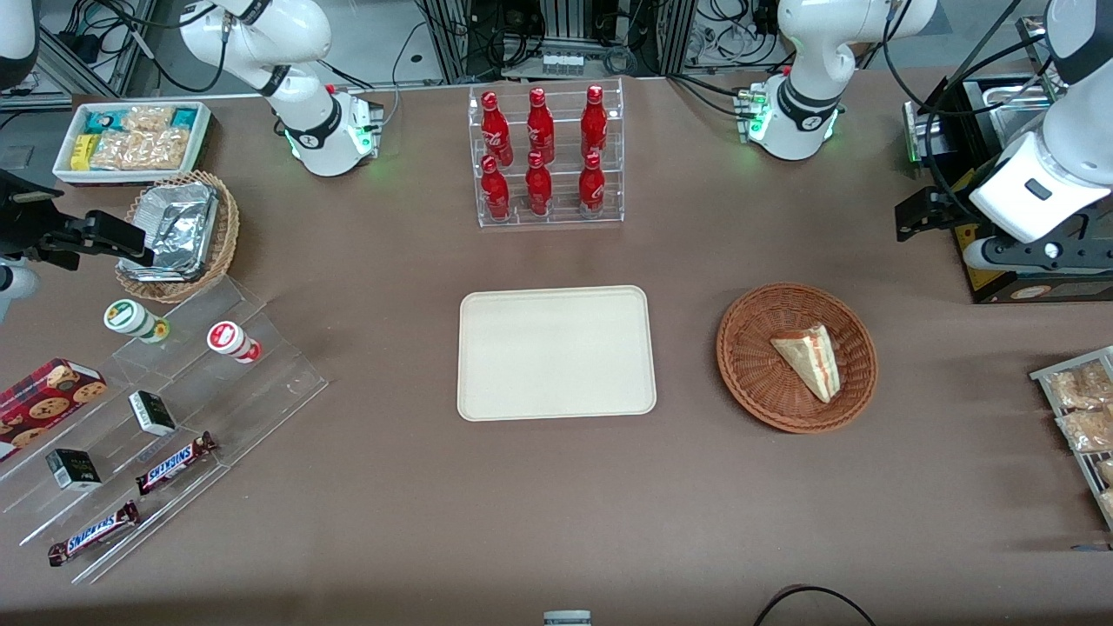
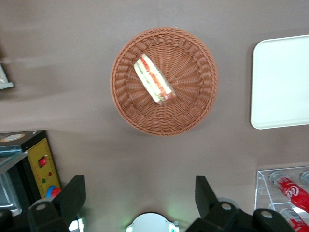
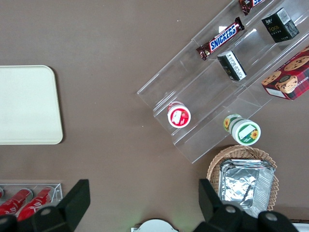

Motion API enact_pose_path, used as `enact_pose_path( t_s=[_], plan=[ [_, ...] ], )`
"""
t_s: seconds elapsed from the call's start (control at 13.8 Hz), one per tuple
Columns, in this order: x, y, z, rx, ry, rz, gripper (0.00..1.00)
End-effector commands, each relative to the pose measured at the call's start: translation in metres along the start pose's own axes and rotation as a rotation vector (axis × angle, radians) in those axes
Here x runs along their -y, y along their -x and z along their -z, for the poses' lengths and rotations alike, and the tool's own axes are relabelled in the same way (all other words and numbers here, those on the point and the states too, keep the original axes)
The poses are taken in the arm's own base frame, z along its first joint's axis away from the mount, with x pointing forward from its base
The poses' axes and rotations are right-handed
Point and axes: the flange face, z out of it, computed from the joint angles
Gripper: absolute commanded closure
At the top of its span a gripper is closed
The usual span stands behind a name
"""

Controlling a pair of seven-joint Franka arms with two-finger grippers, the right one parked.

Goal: Place sandwich from basket to tray
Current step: 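Move the open left gripper down over the wrapped sandwich in the basket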

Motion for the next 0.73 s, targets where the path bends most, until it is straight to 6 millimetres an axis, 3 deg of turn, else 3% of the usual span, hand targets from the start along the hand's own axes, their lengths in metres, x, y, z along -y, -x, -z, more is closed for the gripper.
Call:
enact_pose_path(
  t_s=[0.0, 0.22, 0.65],
  plan=[
    [-0.004, -0.004, 0.004, -0.017, 0.011, -0.001, 0.00],
    [-0.004, -0.018, -0.019, 0.010, 0.004, -0.011, 0.00],
    [-0.005, -0.027, -0.130, -0.002, 0.002, 0.002, 0.00]
  ],
)
